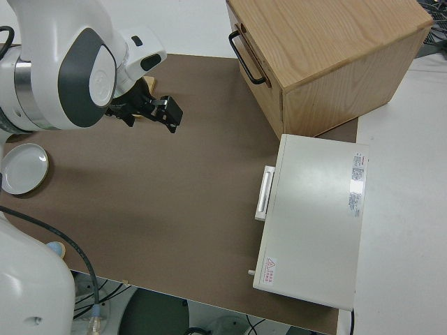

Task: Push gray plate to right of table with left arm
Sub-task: 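Move the left gripper away from the corn basket toward the gray plate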

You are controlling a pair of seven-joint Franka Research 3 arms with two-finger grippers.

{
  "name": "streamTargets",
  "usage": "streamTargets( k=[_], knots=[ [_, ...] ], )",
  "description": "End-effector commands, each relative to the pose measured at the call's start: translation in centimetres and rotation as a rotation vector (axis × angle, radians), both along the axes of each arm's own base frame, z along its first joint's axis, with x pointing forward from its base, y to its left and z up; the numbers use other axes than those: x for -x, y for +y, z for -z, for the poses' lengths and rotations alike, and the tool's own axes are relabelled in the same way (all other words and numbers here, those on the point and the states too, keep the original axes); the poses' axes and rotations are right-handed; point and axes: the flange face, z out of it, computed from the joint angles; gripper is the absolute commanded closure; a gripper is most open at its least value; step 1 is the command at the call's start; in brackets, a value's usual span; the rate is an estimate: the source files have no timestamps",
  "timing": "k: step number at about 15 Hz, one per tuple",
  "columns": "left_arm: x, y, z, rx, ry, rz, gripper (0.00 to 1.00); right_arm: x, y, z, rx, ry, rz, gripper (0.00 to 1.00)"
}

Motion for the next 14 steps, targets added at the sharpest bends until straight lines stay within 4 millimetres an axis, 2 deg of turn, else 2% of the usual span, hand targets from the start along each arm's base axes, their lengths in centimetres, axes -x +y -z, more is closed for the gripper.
streamTargets(
  k=[1,6,8,11,12,14],
  knots=[
    [-0.4,0.1,-0.2,-0.010,-0.005,0.005,0.01,0.8,0.0,0.0,-0.009,0.003,0.021,0.005],
    [-0.3,-0.2,-0.2,-0.004,-0.003,0.003,0.01,0.8,0.0,0.0,-0.009,0.003,0.021,0.005],
    [-0.3,0.2,0.2,-0.007,0.006,-0.001,0.01,0.8,0.0,0.0,-0.009,0.003,0.021,0.005],
    [-0.2,0.8,2.8,-0.008,0.046,-0.011,0.02,0.8,0.0,0.0,-0.009,0.003,0.021,0.005],
    [-0.3,1.4,5.0,-0.010,0.047,-0.015,0.02,0.8,0.0,0.0,-0.009,0.003,0.021,0.005],
    [0.3,1.9,7.4,-0.012,0.038,-0.023,0.02,0.8,0.0,0.0,-0.009,0.003,0.021,0.005]
  ],
)
